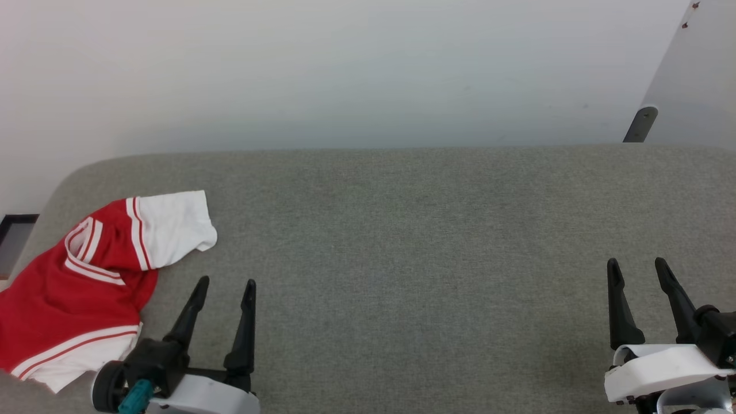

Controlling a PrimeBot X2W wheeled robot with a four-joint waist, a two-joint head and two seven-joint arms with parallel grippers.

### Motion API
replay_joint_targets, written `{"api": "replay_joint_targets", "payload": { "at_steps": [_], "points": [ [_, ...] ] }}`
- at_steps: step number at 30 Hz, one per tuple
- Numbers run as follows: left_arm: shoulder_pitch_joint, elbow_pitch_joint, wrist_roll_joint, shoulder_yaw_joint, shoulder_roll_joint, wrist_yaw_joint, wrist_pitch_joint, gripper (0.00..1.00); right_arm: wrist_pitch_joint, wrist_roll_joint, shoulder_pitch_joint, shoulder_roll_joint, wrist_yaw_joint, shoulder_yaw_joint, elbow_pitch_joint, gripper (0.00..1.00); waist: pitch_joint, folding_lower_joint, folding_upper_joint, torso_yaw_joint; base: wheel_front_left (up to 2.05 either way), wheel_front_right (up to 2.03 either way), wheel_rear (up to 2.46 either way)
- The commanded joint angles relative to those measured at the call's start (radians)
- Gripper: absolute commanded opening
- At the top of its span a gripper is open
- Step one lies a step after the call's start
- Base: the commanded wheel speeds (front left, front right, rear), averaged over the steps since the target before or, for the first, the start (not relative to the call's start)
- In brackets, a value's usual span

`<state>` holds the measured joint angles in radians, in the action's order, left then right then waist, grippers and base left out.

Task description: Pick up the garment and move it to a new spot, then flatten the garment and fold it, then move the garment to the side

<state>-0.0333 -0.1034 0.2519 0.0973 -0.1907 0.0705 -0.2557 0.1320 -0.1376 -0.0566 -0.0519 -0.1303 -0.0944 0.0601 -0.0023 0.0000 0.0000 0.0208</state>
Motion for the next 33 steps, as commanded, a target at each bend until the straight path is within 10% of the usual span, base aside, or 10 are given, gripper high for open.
{"api": "replay_joint_targets", "payload": {
  "at_steps": [1, 15, 33],
  "points": [
    [0.002, 0.006, -0.017, 0.003, 0.001, 0.004, -0.007, 1.00, 0.004, 0.020, 0.005, 0.002, -0.001, -0.003, -0.007, 1.00, 0.000, 0.0000, 0.0000, 0.002, 0.00, 0.00, 0.00],
    [-0.042, -0.043, -0.005, -0.026, 0.008, -0.011, -0.007, 1.00, -0.006, 0.044, 0.003, 0.003, -0.001, 0.035, -0.011, 1.00, -0.010, 0.0000, 0.0000, 0.083, 0.00, 0.00, 0.00],
    [-0.194, -0.178, 0.018, -0.039, 0.015, -0.055, 0.023, 1.00, -0.023, 0.025, -0.092, -0.011, -0.001, 0.172, 0.055, 1.00, -0.033, 0.0000, 0.0000, 0.421, 0.00, 0.00, 0.00]
  ]
}}
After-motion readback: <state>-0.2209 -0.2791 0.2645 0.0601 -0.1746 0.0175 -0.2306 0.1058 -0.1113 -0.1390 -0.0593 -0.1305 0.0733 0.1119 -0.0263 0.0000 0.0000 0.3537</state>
